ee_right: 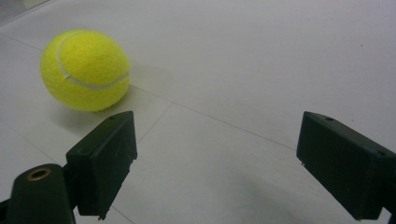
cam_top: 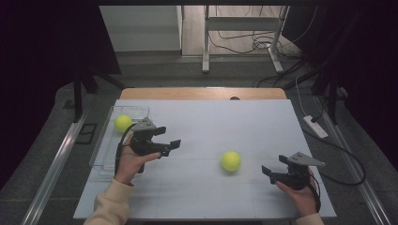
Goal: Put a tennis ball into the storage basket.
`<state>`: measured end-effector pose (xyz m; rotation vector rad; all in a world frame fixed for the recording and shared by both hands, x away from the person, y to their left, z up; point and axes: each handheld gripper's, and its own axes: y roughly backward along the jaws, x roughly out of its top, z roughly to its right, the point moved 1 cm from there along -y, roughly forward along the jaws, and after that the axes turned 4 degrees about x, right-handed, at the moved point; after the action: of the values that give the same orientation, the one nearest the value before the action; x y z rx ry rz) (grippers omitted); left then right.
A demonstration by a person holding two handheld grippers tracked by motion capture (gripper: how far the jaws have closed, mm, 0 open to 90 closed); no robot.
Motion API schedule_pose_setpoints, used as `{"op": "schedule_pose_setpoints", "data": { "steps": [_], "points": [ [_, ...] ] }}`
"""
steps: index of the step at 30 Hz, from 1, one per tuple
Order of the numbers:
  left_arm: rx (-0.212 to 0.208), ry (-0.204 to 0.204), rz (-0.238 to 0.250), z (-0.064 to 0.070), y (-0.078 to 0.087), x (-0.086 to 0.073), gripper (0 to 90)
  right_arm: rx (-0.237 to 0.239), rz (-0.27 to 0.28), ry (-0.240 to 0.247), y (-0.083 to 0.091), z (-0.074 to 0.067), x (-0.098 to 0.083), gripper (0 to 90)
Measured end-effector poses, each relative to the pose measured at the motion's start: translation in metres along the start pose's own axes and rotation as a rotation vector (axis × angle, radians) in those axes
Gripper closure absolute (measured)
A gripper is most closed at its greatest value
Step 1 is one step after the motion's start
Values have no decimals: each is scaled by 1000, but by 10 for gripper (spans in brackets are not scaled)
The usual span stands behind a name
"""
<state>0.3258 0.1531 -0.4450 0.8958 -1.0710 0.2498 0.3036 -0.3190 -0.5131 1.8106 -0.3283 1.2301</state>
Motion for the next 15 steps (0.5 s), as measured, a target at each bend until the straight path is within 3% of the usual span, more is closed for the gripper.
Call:
{"op": "schedule_pose_setpoints", "data": {
  "steps": [15],
  "points": [
    [-41, -23, -18, 15, -12, 6, 159, -1, -1, -5, 2, -1, -2, 119]
  ]
}}
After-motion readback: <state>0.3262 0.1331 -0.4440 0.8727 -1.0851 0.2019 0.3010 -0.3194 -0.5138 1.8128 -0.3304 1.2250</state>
